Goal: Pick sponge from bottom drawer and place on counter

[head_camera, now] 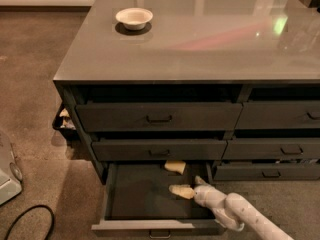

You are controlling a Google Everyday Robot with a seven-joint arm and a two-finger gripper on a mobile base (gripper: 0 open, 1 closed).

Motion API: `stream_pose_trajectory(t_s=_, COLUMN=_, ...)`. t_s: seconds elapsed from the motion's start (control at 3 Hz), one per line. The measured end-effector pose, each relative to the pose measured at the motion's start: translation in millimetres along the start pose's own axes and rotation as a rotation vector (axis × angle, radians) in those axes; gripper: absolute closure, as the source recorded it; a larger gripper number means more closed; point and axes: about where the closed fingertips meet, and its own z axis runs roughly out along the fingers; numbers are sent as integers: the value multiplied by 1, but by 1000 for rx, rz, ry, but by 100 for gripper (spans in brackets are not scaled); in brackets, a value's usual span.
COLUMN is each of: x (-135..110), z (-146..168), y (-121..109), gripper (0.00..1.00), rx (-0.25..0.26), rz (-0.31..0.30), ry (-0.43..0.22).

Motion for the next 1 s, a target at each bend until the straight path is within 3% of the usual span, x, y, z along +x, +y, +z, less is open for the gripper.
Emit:
stream_pose_trajectory(t_s=0.33, x=2, z=5, y=-44, gripper=0, rx=96, rz=-68, ry=12)
stream_pose_trajectory(t_s=0.67, x=0, z=7, y=-75, gripper=0, rx=160, rz=-123, ry=-11)
stream_pose_trajectory(t_s=1.0, x=-9, z=15, y=-87, gripper=0, rx=183, rz=-198, ry=-27)
